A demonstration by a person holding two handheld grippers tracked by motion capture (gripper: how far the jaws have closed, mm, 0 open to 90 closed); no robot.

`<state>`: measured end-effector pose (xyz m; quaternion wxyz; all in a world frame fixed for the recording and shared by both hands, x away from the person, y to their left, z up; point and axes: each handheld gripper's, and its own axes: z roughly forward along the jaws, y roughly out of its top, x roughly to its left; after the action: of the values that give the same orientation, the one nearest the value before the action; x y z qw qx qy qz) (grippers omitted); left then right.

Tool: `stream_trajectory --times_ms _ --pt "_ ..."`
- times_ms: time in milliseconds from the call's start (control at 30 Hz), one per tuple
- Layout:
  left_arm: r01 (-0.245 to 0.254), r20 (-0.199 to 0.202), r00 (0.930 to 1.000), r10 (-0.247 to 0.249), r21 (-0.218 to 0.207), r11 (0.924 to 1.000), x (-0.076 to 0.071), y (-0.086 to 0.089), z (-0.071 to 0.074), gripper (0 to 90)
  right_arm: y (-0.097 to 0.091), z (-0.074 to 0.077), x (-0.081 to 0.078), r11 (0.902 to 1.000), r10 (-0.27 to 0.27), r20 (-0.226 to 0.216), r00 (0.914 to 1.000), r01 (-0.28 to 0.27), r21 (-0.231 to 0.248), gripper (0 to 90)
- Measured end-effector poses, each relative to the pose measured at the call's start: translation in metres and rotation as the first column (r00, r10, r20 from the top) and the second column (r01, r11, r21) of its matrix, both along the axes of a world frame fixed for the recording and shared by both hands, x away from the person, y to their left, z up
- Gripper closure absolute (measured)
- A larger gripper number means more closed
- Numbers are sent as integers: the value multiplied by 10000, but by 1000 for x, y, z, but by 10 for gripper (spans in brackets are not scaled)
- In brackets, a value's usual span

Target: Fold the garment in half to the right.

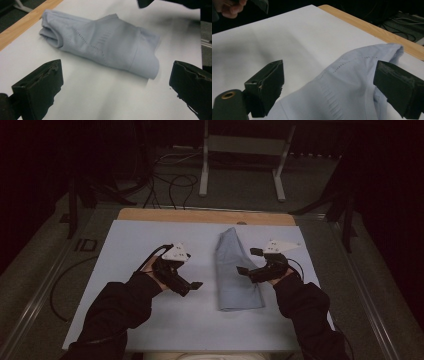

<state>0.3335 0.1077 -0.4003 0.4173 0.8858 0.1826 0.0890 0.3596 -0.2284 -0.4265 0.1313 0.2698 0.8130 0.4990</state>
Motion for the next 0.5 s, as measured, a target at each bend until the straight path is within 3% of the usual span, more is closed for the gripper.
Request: stream_trajectory --times_ms 500 --pt "-742 -228 9969 748 268 9969 -12 44 -18 0 -23 -17 -27 9997 -242 50 9997 242 34 98"
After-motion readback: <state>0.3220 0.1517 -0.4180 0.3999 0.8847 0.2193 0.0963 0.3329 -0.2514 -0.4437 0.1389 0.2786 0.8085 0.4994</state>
